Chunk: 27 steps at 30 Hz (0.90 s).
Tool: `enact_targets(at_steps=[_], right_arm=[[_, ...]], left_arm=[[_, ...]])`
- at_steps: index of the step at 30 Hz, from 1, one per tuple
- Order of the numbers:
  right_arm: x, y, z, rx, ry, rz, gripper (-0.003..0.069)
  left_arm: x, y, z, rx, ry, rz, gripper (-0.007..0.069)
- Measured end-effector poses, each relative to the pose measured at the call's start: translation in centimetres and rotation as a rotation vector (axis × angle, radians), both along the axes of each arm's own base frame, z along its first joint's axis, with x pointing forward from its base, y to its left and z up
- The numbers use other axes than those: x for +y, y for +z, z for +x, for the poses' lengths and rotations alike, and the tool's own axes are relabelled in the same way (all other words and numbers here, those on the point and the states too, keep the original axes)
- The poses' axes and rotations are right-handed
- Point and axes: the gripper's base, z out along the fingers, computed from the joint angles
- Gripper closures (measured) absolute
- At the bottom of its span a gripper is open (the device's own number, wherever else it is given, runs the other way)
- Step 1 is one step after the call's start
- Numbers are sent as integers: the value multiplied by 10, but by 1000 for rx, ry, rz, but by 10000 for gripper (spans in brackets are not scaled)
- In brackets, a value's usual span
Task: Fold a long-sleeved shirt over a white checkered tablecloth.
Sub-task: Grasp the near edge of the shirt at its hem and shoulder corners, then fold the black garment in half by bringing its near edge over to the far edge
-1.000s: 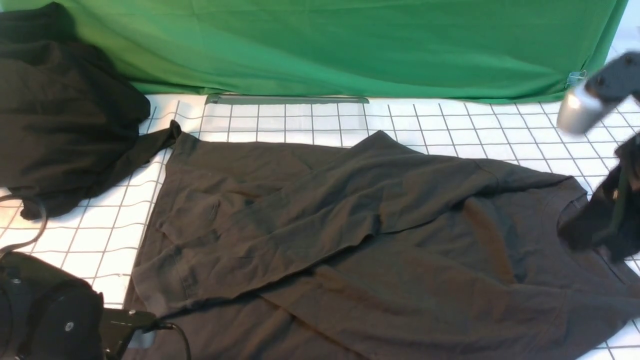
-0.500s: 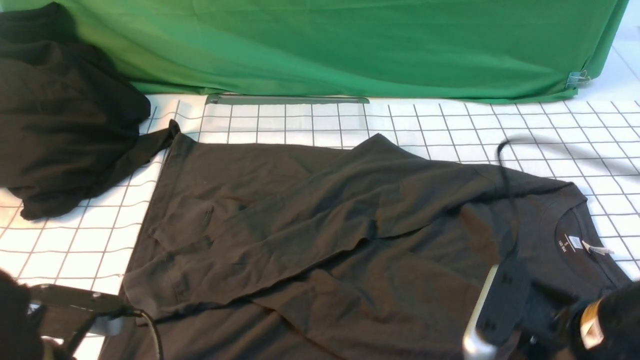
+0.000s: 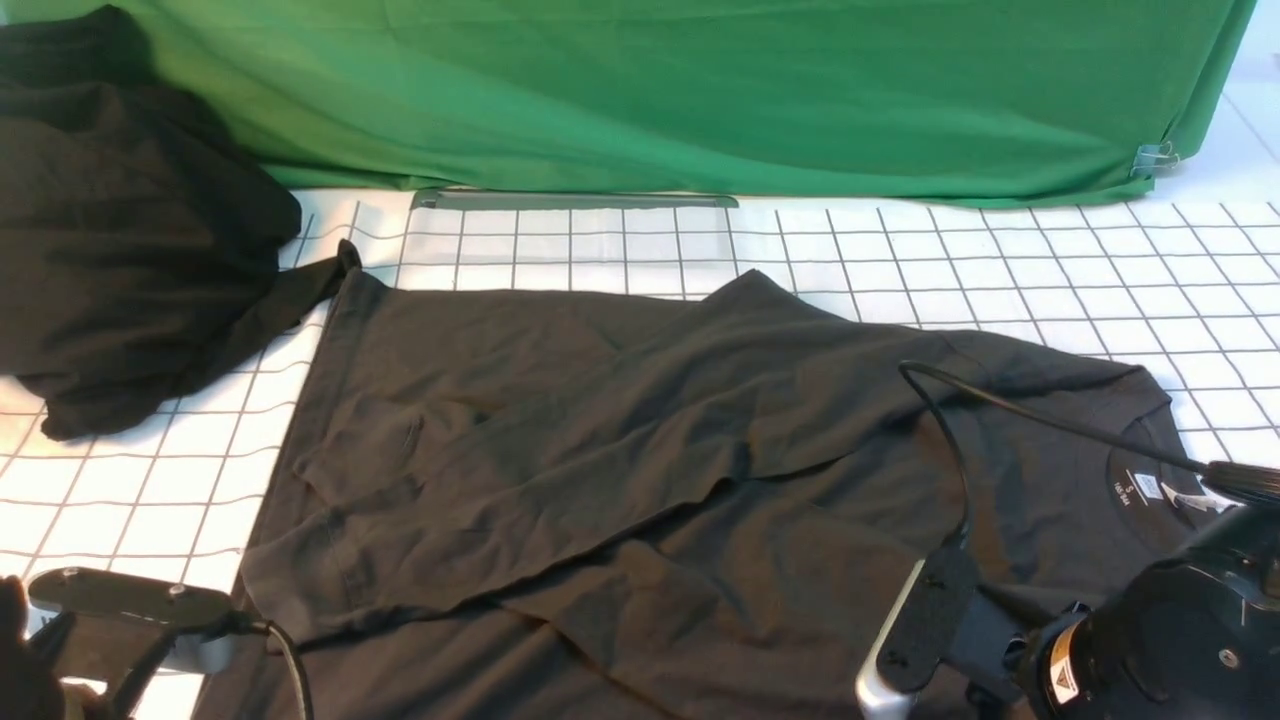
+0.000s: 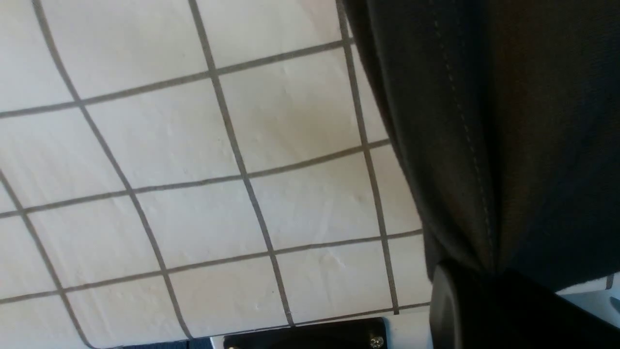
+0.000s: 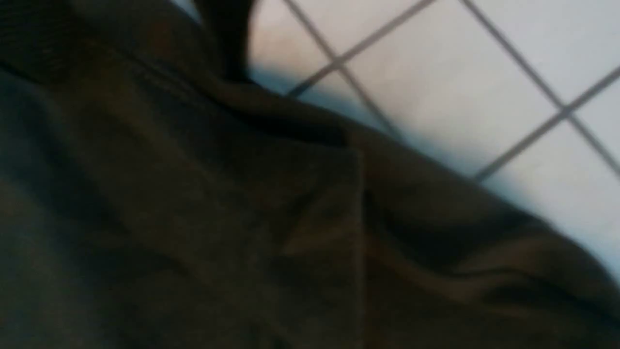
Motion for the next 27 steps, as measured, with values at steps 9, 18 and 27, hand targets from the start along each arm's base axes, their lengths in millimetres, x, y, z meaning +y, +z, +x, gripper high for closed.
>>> enact_targets(at_steps=[9,18,27], right_arm=[[-11,19,-19,87,-76,-10,622],[-29,89,-34,-83,-96,27,628],[-27,138,37,-260,-158,39,629]], left_arm=[[1,25,-15,-65,22,-104,601],[5,91,2,-343,68,-109,601],[-7,116,93,-385,103,9,601]])
